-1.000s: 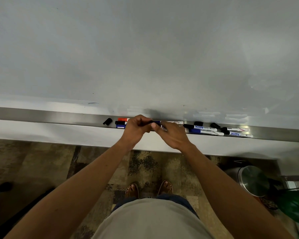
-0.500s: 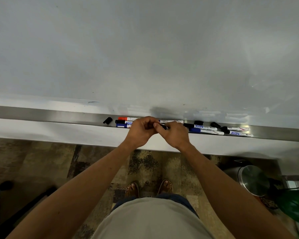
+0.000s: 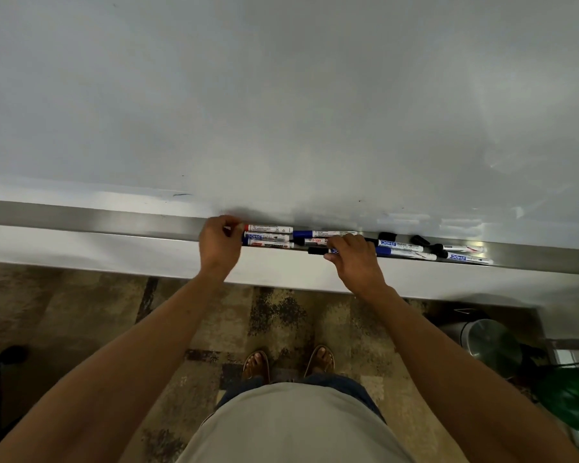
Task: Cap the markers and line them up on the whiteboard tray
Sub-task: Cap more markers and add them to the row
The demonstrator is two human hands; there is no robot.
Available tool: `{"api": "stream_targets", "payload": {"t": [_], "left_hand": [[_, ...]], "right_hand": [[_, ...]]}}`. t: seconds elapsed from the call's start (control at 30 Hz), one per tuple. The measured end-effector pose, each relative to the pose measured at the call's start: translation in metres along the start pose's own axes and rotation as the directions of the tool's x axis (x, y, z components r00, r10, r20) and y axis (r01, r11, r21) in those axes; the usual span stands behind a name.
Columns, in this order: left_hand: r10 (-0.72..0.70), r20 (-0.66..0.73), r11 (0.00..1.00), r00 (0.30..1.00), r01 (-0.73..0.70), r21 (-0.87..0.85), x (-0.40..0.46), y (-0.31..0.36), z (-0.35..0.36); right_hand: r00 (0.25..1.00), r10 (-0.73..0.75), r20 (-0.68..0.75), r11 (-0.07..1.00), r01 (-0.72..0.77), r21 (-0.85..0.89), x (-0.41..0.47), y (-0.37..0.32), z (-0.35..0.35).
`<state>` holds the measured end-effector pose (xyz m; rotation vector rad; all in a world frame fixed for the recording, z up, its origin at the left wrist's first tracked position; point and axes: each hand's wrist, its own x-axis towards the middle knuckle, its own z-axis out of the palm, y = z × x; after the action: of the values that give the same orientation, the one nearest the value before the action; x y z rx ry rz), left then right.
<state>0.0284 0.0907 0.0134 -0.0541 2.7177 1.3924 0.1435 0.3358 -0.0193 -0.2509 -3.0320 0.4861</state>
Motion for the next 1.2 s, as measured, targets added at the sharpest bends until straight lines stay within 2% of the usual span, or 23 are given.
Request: {"api": "stream_targets", "payload": {"t": [0.17, 0.37, 0.57, 0.7, 0.87, 1.07, 1.2], "left_hand": [[0.081, -0.02, 0.908, 0.997, -0.066, 0.413, 0.018, -0.022, -0.012], [0.079, 0.017, 0.859, 0.997, -0.077, 0.507, 0.019, -0.025, -0.014], [0.097, 0.018, 0.877, 0.995, -0.094, 0.471, 0.022, -0.023, -0.016], [0.05, -0.025, 0.892, 0.998, -0.034, 0.451, 0.025, -0.026, -0.016], [-0.043, -0.078, 0.98, 0.996, 0.057, 0.19, 0.024, -0.028, -0.012], [0.016, -0.085, 1.0, 0.996, -0.016, -0.001, 0.013, -0.013, -0.001], [0.053, -0.025, 0.995, 0.998, -0.055, -0.08, -0.001, 0.001, 0.014]], "right_hand": [[0.999, 0.023, -0.022, 0.998, -0.022, 0.052, 0.006, -0.004, 0.004], [0.998, 0.016, -0.063, 1.0, -0.016, 0.004, 0.011, -0.011, 0.005], [0.996, -0.03, -0.084, 0.999, 0.031, 0.014, 0.011, -0.012, 0.005], [0.995, -0.019, -0.102, 1.0, 0.017, -0.019, 0.011, -0.012, 0.004], [1.0, 0.008, -0.027, 1.0, -0.008, -0.019, 0.017, -0.009, 0.0], [0.999, 0.013, 0.045, 1.0, -0.013, 0.0, 0.025, -0.009, -0.004], [0.998, 0.013, 0.058, 1.0, -0.013, -0.011, 0.025, -0.01, -0.009]]}}
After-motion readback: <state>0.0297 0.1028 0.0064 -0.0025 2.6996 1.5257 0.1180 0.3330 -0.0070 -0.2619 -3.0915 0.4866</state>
